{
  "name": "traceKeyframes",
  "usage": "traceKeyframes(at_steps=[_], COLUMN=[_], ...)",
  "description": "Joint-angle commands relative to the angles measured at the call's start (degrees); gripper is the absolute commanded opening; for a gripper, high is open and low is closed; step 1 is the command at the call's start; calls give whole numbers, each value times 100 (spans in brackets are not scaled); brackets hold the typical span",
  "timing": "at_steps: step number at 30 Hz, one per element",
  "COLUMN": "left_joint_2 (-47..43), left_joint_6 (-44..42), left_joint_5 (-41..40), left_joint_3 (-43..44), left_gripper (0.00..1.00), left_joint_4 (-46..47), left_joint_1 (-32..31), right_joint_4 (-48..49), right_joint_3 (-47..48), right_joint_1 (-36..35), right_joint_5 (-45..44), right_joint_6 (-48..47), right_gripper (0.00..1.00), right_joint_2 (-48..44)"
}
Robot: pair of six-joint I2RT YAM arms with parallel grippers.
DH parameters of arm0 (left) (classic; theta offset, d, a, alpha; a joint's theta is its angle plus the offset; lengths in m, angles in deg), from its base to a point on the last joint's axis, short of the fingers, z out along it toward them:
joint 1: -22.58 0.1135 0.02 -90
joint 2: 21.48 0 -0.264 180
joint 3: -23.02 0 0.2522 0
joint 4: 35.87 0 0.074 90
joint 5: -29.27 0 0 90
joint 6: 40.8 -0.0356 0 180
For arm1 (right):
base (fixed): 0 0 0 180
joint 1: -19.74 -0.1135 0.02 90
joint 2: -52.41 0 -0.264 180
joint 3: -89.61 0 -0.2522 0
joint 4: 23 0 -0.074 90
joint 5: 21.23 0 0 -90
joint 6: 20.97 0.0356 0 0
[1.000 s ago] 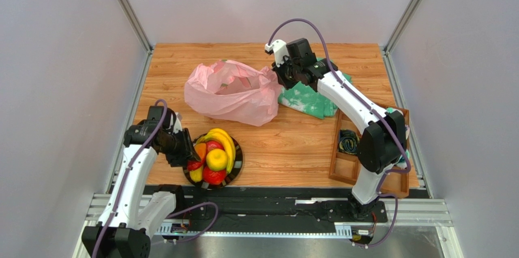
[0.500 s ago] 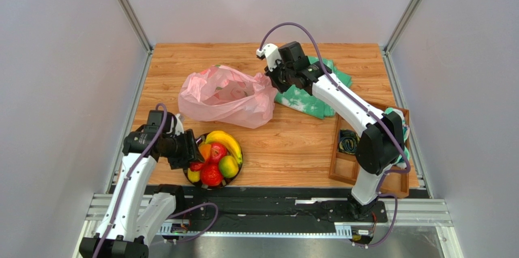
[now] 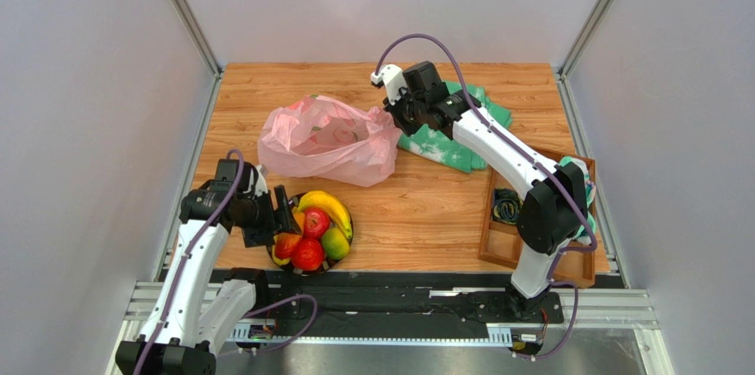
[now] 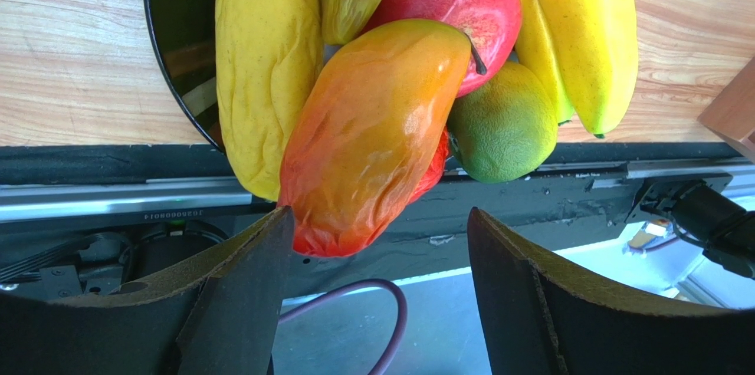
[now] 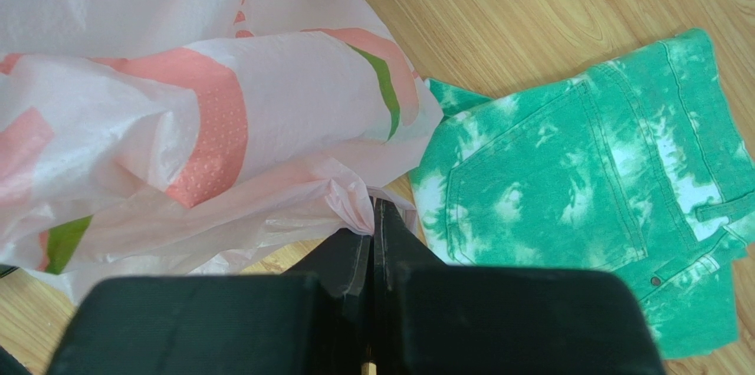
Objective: Take the fake fruits out of the plastic bag
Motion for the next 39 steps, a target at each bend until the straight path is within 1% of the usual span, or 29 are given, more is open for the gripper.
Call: traceKeyframes(at_steps=[1, 4, 5, 6, 7, 9, 10, 14, 15, 16, 20, 21, 23, 24, 25, 26, 27, 28, 30, 31, 32, 34, 35, 37, 38, 39], left_joint_2=[-88, -88, -19, 26, 78, 228, 272, 666, 763, 886, 1685, 1826, 2221, 2310, 2389, 2547, 2635, 2715, 2830, 2838, 2821, 2786, 2742, 2672, 2645, 2628], left_joint_6=[53, -166, -220, -281, -430, -536, -597, -721, -747, -756, -721, -721, -747, -765, -852, -905, -984, -1020, -1011, -1020, -1029, -1046, -1038, -1002, -994, -959], left_joint_5=[28, 141, 229, 517, 676, 993, 1021, 1170, 1275, 1302, 1723, 1741, 1549, 1383, 1338, 1320, 1250, 1206, 978, 977, 1003, 1196, 1231, 1389, 1425, 1477], left_joint_3=[45, 282, 570, 747, 1114, 1476, 1783, 2391, 2471, 2671, 3139, 3235, 3753, 3920, 4217, 4351, 4500, 4737, 4931, 5054, 5108, 5126, 5073, 4785, 4678, 4573], left_gripper=[79, 80, 80, 80, 80, 80, 80, 78, 77, 76, 70, 70, 69, 69, 69, 69, 69, 69, 69, 69, 69, 69, 69, 69, 67, 66], left_joint_4=[87, 87, 79, 70, 105, 262, 324, 859, 1218, 1386, 2239, 2484, 2460, 2452, 2469, 2478, 2417, 2399, 2320, 2337, 2346, 2364, 2407, 2504, 2539, 2557], left_joint_1=[-8, -17, -8, -8, -8, -17, -8, -8, -17, -17, -17, -17, -17, -17, -17, -17, -8, -8, 10, 10, 10, 10, 10, 10, 10, 10], right_joint_4=[278, 261, 243, 217, 191, 138, 138, 190, 242, 260, 296, 339, 383, 418, 462, 506, 602, 647, 891, 1015, 1147, 1455, 1491, 1430, 1395, 1386], right_joint_3=[82, 3, -41, -93, -207, -313, -357, -288, -218, -130, 651, 1088, 1652, 2403, 2759, 3189, 3559, 4328, 4800, 4836, 4706, 4145, 3377, 2547, 1534, 1080], right_joint_1=[-26, -26, -35, -35, -35, -35, -35, -44, -61, -61, -61, -70, -122, -201, -245, -298, -386, -421, -518, -544, -571, -615, -624, -650, -650, -650], right_joint_5=[-114, -114, -106, -53, -9, 131, 175, 307, 308, 299, 439, 483, 518, 536, 536, 545, 641, 720, 939, 984, 1028, 1177, 1212, 1344, 1371, 1267], right_joint_6=[-111, -120, -85, -59, -15, 108, 135, 118, 65, 39, -14, 20, 82, 82, 56, 30, 12, 12, -14, -49, -110, -164, -207, -260, -295, -270], right_gripper=[0, 0, 0, 0, 0, 0, 0, 0, 0, 0, 0, 0, 0, 0, 0, 0, 0, 0, 0, 0, 0, 0, 0, 0, 0, 0], right_joint_2=[-15, -112, -181, -217, -261, -384, -428, -595, -613, -578, -271, -148, 308, 493, 677, 1053, 1214, 1389, 1610, 1567, 1471, 945, 699, 22, -198, -391])
